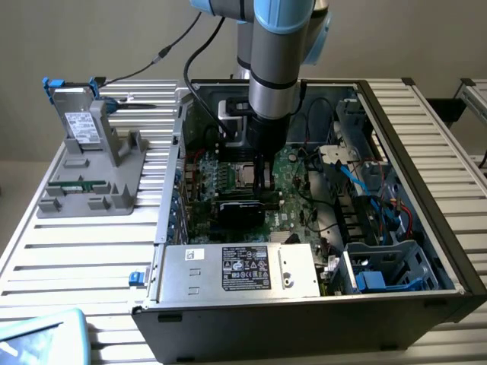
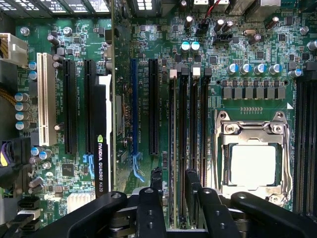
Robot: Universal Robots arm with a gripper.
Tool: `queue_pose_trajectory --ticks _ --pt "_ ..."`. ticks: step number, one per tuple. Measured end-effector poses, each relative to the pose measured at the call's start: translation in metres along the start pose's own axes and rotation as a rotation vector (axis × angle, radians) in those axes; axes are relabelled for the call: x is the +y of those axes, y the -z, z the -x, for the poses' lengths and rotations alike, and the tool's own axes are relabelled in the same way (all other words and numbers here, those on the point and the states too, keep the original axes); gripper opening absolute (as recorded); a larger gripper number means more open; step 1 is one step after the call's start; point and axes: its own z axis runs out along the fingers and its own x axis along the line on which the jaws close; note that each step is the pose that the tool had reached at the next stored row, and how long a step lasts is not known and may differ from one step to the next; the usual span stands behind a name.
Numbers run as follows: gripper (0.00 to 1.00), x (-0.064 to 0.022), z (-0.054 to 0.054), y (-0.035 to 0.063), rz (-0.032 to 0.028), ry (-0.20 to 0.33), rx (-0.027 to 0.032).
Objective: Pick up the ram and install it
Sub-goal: 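Insert the ram into the slot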
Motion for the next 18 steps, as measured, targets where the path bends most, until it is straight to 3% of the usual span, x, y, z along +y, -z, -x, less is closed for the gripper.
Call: queue_pose_trajectory --ticks 8,10,12,14,18 --pt "0.33 0.0000 0.0001 0.0000 -0.0006 0.000 -0.0002" --pt "0.31 0.0000 0.0002 0.0000 -0.0008 0.000 -0.0003" --pt "0.18 0.0000 0.0004 0.0000 -0.0011 0.000 -0.0003" --pt "0.13 0.0000 0.0005 0.0000 -0.0012 0.000 -0.0003" --pt "0.13 0.0000 0.0008 0.0000 -0.0015 0.000 -0.0005"
